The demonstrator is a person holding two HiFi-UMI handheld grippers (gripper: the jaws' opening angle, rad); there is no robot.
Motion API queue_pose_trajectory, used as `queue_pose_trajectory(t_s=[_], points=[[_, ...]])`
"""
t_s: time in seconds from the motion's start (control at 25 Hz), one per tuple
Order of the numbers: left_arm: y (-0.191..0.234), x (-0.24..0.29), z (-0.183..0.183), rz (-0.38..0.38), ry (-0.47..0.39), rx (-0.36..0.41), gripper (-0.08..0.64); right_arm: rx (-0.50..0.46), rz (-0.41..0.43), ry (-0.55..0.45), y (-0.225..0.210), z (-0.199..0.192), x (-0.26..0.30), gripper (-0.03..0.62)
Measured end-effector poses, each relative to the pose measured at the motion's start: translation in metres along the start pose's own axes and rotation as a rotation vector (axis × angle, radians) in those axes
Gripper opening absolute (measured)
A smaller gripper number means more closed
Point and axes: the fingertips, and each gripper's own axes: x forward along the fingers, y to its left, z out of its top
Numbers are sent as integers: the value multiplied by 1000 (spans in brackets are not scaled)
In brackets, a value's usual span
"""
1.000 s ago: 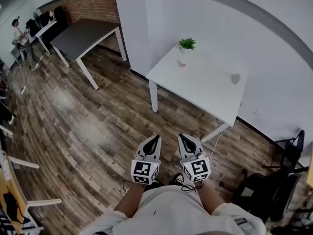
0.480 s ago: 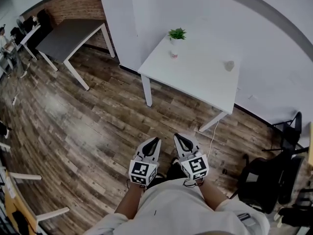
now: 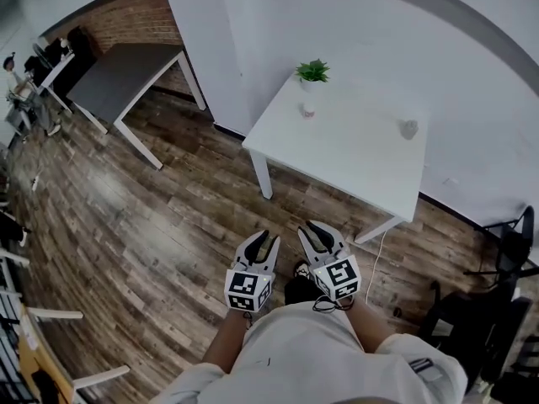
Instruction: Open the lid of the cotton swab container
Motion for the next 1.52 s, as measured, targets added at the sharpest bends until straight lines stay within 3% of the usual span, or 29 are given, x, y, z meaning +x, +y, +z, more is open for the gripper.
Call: queue_pose_trajectory(t_s=[0.16, 0.28, 0.56, 0.84, 1.2, 1.52], points=[[24, 40, 17, 22, 14, -15, 109, -8, 13, 6, -37, 12, 29, 77], [33, 78, 20, 11, 69, -19, 109, 13, -3, 11, -74, 14, 43, 94], [34, 164, 30, -26, 133, 9, 109, 74, -103, 52, -170, -9, 51, 101], [37, 214, 31, -95, 185, 40, 109, 128, -214, 73, -225, -21, 62, 104], [85, 279, 34, -234, 210, 70, 109, 145, -345, 114, -253, -26, 106, 104], [165, 330, 47, -399, 258, 134, 109, 194, -462, 156, -255, -15, 193, 115]])
